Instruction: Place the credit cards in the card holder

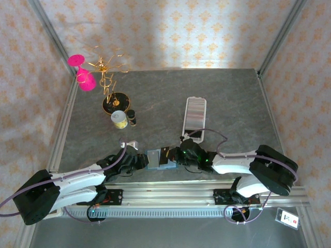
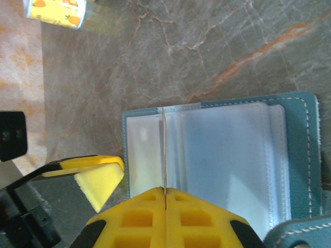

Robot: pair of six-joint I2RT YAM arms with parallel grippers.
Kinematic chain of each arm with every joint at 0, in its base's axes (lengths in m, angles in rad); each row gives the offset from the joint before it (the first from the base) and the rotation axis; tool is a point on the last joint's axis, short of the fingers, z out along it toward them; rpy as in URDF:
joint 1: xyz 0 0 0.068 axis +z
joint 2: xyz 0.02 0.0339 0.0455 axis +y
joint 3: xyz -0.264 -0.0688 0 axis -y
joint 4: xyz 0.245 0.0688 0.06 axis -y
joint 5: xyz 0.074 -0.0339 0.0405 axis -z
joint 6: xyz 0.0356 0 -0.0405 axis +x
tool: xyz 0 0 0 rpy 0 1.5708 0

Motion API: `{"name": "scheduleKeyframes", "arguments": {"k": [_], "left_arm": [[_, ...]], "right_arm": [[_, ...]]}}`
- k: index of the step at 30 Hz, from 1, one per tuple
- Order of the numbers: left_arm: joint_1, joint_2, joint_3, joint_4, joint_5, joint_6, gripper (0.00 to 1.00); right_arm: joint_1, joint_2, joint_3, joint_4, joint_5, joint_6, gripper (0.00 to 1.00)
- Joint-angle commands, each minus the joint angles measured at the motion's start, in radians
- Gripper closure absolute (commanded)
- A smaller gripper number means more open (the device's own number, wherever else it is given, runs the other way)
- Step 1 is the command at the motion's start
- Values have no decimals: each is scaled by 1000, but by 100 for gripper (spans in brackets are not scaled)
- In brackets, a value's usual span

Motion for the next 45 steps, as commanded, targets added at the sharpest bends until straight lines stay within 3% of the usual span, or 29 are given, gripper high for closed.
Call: {"name": "scheduleKeyframes", "arguments": {"k": [1, 45], "left_arm": [[-9, -4, -6, 13, 11, -4, 68], [-10, -6, -28, 18, 0, -11, 75]], "right_arm": [[9, 21, -6, 28, 9, 2, 100], [37, 142, 24, 139, -104, 18, 100]]}}
